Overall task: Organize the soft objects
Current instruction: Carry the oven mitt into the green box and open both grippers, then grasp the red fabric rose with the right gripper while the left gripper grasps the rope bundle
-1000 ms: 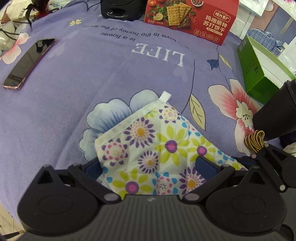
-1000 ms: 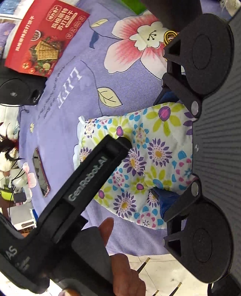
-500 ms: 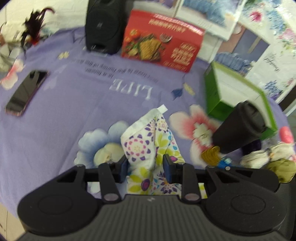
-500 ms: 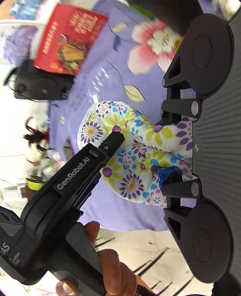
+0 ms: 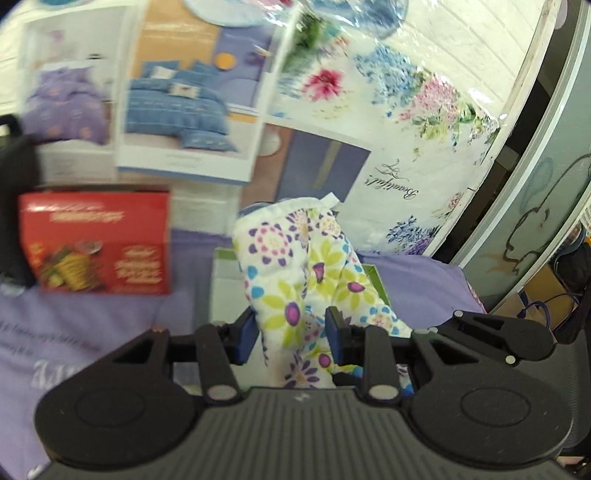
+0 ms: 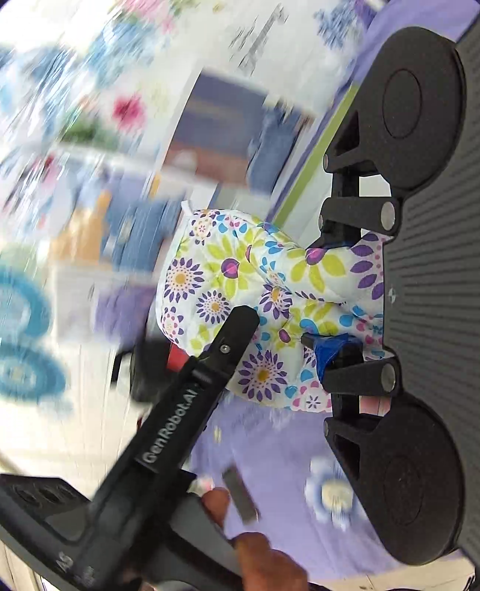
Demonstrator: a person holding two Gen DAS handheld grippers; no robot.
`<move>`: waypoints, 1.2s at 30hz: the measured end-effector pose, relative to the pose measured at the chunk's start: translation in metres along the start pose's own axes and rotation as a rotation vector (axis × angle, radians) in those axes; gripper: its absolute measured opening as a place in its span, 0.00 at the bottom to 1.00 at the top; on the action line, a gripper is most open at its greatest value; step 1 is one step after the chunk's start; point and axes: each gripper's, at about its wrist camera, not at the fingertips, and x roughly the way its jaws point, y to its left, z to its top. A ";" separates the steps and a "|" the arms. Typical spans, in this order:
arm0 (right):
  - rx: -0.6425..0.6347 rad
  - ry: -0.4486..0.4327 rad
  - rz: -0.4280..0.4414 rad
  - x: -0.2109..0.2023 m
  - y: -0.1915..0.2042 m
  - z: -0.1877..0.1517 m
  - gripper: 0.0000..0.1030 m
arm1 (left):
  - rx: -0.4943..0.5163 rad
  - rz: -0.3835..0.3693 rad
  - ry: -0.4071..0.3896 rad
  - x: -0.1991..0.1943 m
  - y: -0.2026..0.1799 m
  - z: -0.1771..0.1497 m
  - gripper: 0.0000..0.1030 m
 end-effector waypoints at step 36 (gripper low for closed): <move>0.278 -0.066 -0.184 -0.121 -0.038 -0.111 0.39 | 0.081 0.130 0.081 -0.047 -0.023 -0.080 0.66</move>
